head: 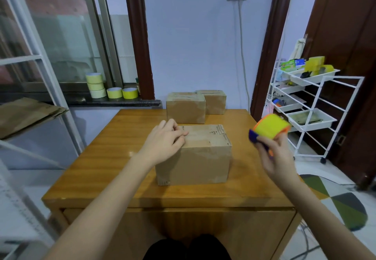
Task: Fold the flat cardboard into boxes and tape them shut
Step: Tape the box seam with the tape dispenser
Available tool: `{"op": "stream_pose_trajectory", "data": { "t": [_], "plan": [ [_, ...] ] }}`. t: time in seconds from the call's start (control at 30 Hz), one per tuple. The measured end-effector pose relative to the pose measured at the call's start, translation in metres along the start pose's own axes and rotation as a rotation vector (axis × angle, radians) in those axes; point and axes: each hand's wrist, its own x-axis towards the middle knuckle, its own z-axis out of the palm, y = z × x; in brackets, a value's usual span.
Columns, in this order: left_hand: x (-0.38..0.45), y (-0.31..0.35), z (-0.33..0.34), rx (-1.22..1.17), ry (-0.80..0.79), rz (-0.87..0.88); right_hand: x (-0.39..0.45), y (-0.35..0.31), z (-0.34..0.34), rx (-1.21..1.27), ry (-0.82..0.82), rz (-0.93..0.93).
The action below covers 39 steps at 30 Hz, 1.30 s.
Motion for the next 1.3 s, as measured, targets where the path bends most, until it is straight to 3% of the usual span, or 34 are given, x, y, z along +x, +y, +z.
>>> {"op": "stream_pose_trajectory", "data": {
  "t": [0.1,0.2,0.37,0.5,0.63,0.87,1.13,1.3],
  "plan": [
    [0.000,0.000,-0.001,-0.035,-0.024,-0.011,0.044,-0.015,-0.011,0.087,0.208,0.060],
    [0.002,0.000,-0.005,-0.056,-0.056,-0.018,0.084,-0.041,-0.008,0.309,0.307,0.107],
    [0.012,0.009,-0.011,-0.027,-0.121,-0.029,0.137,-0.107,0.022,0.772,0.499,0.319],
    [0.012,0.013,-0.005,-0.175,-0.088,-0.117,0.156,-0.126,0.057,0.985,0.569,0.540],
    [0.008,0.012,-0.001,-0.259,-0.009,-0.158,0.158,-0.126,0.085,1.083,0.644,0.767],
    [0.014,0.011,-0.004,-0.448,-0.022,-0.316,0.137,-0.109,0.102,1.257,0.833,1.187],
    [0.020,0.011,-0.010,-0.813,0.074,-0.555,0.123,-0.109,0.108,1.265,0.856,1.295],
    [0.026,0.011,-0.021,-1.033,-0.001,-0.597,0.123,-0.110,0.107,1.292,0.819,1.303]
  ]
}}
